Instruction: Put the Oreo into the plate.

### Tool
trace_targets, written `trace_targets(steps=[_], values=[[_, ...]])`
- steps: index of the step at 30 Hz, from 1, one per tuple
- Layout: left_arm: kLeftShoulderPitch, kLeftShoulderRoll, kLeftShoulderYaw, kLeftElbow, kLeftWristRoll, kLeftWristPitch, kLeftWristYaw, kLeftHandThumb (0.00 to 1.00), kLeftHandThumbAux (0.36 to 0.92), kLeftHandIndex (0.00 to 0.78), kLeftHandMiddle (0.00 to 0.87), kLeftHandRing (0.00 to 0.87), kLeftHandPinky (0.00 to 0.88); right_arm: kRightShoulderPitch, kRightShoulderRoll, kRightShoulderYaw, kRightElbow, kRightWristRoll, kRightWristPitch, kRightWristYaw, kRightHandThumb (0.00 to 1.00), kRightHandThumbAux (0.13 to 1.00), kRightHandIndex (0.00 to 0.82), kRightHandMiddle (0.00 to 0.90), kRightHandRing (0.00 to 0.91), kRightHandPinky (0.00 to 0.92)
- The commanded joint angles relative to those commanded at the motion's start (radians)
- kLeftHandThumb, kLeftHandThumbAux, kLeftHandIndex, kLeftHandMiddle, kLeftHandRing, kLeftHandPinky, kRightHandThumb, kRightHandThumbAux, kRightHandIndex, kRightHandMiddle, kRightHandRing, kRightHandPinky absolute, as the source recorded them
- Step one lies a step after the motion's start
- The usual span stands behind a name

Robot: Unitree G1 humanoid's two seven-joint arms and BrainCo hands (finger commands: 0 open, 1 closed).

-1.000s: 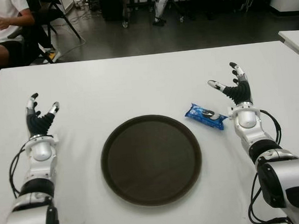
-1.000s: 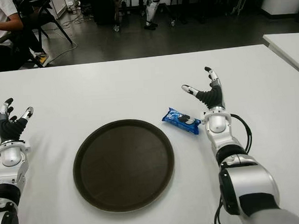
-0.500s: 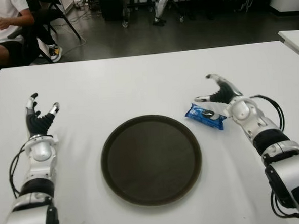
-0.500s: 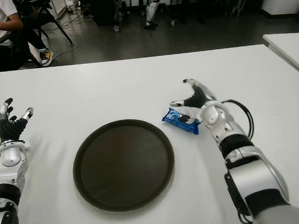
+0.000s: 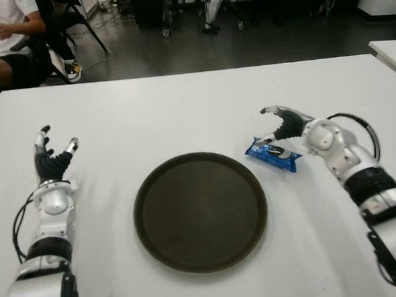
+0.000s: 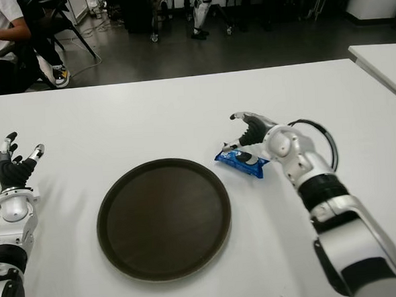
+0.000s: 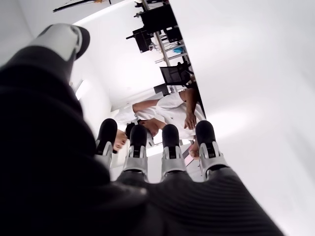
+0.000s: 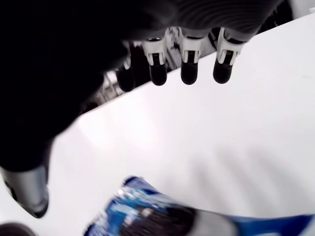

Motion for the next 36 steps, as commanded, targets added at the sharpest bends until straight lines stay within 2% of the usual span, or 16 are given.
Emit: trace_targets(steps=[10,22,36], values=[[0.001,-0.003,0.002,-0.008,-0.001,0.008,0.01,0.0,0.685,0.0,0.0,0.0,0.0,0.03,-0.024,0.012,-0.099,-0.017,0.036,0.037,0.0,0.628,0.051,0.069,0.033,0.008],[0.002,0.002,-0.004,-0.003,0.006,0.003,-0.001,0.0,0.69,0.0,0.0,0.0,0.0,0.035,-0.033,0.012,-0.126,-0.008,0.068,0.075,0.0,0.639,0.049,0.064,0.025,0.0],[0.001,0.003,0.0,0.01,0.004,-0.005,0.004,0.0,0.679,0.0,0.0,0.0,0.0,0.055,-0.043,0.029,-0.236,-0.063,0.186,0.109,0.0,0.641,0.059,0.084,0.042,0.006]])
